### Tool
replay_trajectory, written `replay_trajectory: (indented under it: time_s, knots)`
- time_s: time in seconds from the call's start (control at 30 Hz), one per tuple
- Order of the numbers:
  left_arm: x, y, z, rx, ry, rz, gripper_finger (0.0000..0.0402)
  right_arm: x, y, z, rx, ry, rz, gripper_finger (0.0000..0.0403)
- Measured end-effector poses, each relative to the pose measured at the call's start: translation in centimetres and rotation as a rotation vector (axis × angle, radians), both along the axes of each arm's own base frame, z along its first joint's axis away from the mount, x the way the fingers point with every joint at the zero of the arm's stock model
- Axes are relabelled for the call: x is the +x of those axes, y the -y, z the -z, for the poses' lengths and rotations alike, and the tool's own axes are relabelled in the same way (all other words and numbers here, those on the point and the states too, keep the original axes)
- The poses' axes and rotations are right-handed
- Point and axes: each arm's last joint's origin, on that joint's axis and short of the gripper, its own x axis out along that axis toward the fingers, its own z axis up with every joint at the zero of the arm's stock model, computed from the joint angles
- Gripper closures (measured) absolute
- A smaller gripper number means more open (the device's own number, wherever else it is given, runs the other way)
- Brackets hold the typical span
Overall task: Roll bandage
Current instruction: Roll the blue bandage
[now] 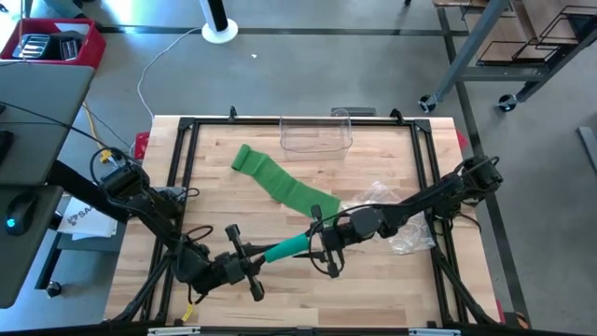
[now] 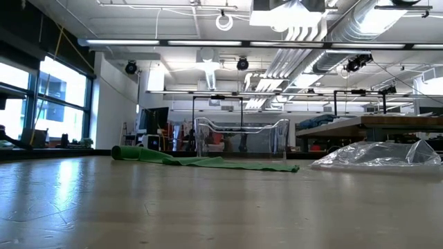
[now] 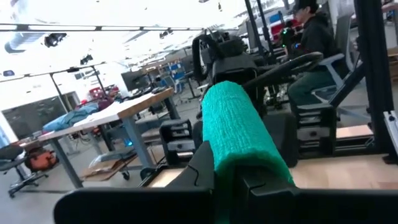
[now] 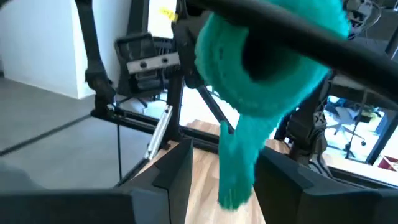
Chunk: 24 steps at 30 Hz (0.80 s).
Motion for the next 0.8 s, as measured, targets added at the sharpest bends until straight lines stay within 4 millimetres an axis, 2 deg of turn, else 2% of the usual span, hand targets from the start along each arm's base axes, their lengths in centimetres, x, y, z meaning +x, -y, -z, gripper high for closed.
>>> replay_trajectory:
  time_s: [0.17,0.3,0.43,0.57,0.7,0.8]
  knots:
    - [0.1,0.2,0.0,0.023,0.014,0.059,0.0399,0.0,0.1,-0.8,0.034,0.075,0.013,0.0258]
    - [0.1,0.2,-0.1,0.027,0.026,0.092,0.0398,0.0,0.2,-1.1,-0.005,0.115,0.062,0.0265]
    - [0.3,0.1,-0.1,0.028,0.028,0.092,0.0397,0.0,0.2,-1.1,-0.068,0.139,0.068,0.0309]
    - [0.6,-0.2,-0.1,0.015,0.042,0.107,0.0396,-0.1,0.1,-1.4,-0.117,0.182,0.039,0.0385]
    - [0.7,-0.3,-0.2,0.008,0.054,0.112,0.0396,-0.2,-0.3,-1.2,-0.145,0.171,0.053,0.0397]
    - [0.5,-0.3,-0.6,0.016,0.076,0.106,0.0396,0.1,-0.4,-0.3,-0.154,0.115,0.062,0.0401]
